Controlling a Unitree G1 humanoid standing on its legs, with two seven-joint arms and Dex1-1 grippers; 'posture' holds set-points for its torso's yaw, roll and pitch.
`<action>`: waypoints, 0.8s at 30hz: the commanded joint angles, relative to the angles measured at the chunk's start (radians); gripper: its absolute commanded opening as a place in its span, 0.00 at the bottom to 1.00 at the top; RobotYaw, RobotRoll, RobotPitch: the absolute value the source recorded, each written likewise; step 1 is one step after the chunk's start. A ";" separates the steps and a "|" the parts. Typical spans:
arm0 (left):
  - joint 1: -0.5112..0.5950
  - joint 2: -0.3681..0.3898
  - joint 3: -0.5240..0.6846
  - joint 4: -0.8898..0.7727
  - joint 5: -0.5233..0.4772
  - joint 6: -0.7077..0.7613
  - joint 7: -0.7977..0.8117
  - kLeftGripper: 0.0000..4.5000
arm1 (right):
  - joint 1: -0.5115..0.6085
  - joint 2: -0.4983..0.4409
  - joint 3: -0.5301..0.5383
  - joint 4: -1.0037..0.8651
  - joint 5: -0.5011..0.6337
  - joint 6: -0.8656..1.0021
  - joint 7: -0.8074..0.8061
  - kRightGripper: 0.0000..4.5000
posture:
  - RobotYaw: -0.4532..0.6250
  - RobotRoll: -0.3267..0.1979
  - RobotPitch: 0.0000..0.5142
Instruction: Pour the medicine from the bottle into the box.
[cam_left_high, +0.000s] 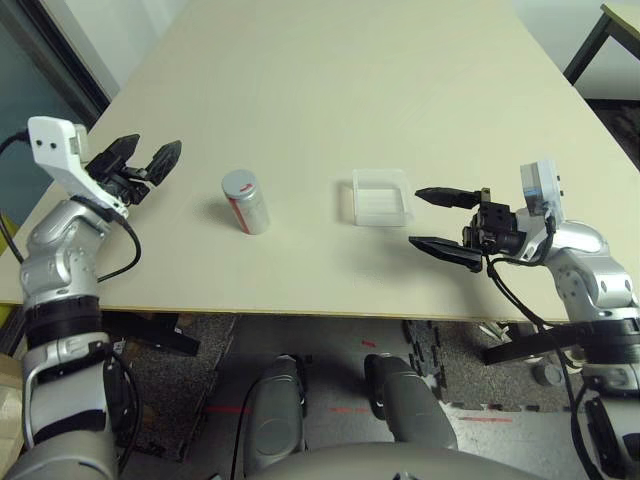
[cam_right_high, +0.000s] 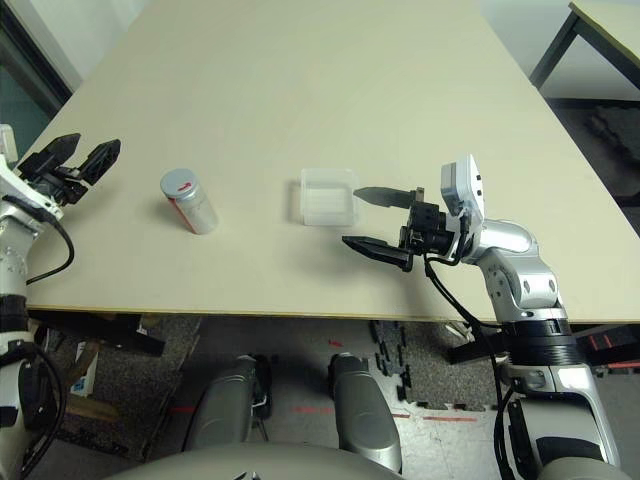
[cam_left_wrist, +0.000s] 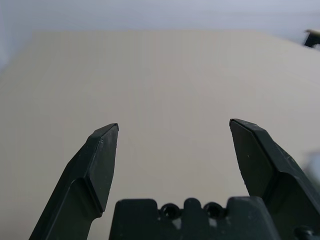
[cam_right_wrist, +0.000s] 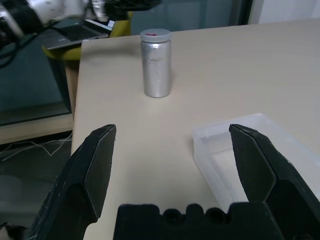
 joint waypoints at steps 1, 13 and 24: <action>0.095 -0.012 0.008 -0.136 -0.055 0.051 -0.022 0.99 | -0.007 0.008 0.015 0.025 -0.025 -0.026 0.009 1.00 | 0.40 0.62 0.31; 0.327 -0.097 -0.054 -0.400 -0.046 -0.016 -0.041 0.99 | -0.010 0.017 0.015 0.065 -0.050 -0.044 0.018 1.00 | 0.40 0.62 0.31; 0.356 -0.184 -0.157 -0.378 0.085 -0.120 0.037 0.99 | 0.015 0.017 0.007 0.064 -0.057 -0.053 0.008 1.00 | 0.38 0.62 0.30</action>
